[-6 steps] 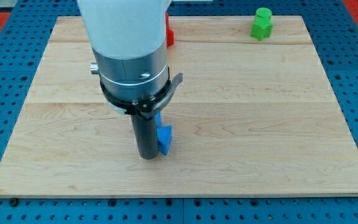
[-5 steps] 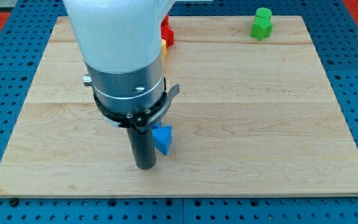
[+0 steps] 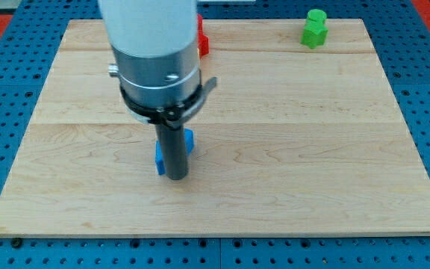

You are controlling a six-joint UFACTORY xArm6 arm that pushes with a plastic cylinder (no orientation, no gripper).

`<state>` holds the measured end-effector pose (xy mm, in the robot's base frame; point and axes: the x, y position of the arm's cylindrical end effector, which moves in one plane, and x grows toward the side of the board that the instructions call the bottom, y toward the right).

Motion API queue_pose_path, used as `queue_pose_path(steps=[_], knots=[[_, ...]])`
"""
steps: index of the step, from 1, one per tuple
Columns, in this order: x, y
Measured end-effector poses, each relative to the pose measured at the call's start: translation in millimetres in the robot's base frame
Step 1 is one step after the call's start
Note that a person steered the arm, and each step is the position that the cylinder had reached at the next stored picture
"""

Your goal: Separate blue blocks from each other

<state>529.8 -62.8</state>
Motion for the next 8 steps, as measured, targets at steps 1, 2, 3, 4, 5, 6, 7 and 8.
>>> queue_pose_path(steps=[1,2,3,4,5,6,7,8], knots=[[-15,0],[-29,0],[-49,0],[-67,0],[-72,20],[-69,69],[-113,108],[-179,113]])
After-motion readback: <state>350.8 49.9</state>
